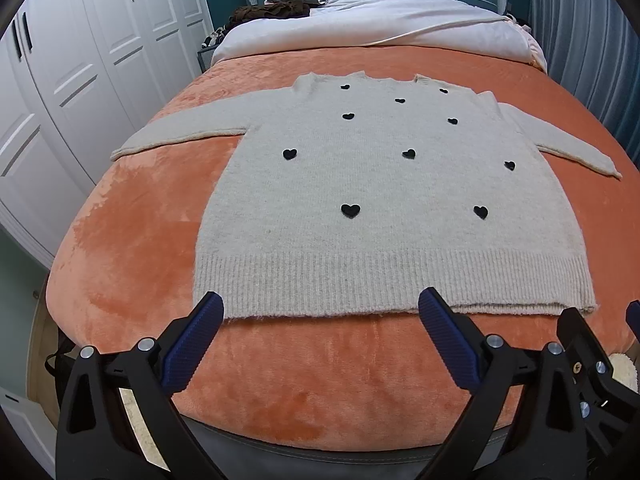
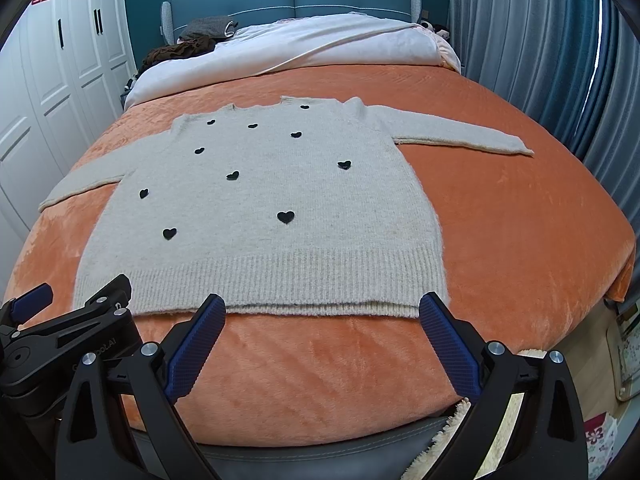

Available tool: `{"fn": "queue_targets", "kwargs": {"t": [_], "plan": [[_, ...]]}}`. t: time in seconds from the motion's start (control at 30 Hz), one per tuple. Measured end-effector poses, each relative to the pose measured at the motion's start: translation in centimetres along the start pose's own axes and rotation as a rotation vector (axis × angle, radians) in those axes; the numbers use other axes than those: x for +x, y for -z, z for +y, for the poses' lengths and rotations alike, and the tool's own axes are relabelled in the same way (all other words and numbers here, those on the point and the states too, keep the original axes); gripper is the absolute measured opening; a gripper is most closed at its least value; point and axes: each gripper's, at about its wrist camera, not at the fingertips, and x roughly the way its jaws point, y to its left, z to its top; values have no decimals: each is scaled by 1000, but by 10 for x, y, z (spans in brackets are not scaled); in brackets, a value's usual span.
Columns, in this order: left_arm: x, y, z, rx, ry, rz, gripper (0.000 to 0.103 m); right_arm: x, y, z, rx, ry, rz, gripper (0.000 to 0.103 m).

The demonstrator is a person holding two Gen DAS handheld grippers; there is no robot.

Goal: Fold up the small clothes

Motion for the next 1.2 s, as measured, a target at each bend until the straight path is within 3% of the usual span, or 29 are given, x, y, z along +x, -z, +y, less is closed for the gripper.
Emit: {"fn": "queue_targets", "kwargs": {"t": [1.2], "plan": [[-2,0,2,-3,1,5,94,-1,1,1,1,3,9,95]]}}
